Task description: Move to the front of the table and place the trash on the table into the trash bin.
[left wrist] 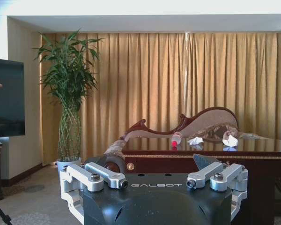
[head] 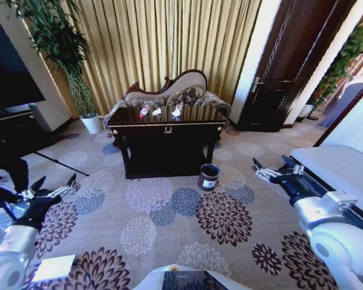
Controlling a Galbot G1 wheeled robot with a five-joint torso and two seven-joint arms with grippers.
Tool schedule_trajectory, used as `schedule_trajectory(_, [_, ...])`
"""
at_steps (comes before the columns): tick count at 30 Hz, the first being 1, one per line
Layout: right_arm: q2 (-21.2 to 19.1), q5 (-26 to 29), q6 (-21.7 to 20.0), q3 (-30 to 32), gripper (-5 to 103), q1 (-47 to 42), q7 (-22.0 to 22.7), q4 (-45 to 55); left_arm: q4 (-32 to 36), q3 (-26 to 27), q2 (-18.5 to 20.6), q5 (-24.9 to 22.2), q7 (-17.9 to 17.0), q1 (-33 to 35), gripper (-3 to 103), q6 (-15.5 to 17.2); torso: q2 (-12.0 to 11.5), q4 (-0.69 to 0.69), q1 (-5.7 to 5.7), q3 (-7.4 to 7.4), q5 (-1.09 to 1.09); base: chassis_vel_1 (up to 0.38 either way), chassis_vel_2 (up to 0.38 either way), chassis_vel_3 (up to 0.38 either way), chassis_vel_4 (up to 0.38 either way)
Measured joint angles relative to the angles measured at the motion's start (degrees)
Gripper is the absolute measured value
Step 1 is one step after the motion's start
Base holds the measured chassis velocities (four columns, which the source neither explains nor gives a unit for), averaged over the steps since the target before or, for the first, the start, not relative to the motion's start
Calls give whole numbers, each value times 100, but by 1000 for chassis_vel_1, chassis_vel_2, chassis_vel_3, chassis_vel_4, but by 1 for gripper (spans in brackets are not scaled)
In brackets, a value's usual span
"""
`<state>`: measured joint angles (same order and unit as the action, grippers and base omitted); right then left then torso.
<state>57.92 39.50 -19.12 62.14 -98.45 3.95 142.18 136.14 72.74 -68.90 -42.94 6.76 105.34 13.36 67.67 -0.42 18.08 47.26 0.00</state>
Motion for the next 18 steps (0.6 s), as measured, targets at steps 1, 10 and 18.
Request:
schedule_trajectory(1, [2, -16, -173, 6, 100, -21, -50, 53, -2, -1, 1, 3, 14, 3, 100, 1, 0, 1, 0, 0, 0, 0, 0, 0, 0])
schedule_trajectory(10, [138, -285, -558, -433, 100, -64, -153, -48, -50, -90, -40, 38, 63, -36, 100, -5, 0, 0, 0, 0, 2, 0, 0, 0, 0])
schedule_trajectory(18, [371, -294, 489, -523, 100, -67, -186, -557, -82, -171, -88, 53, 113, -44, 100, -40, 0, 0, 0, 0, 2, 0, 0, 0, 0])
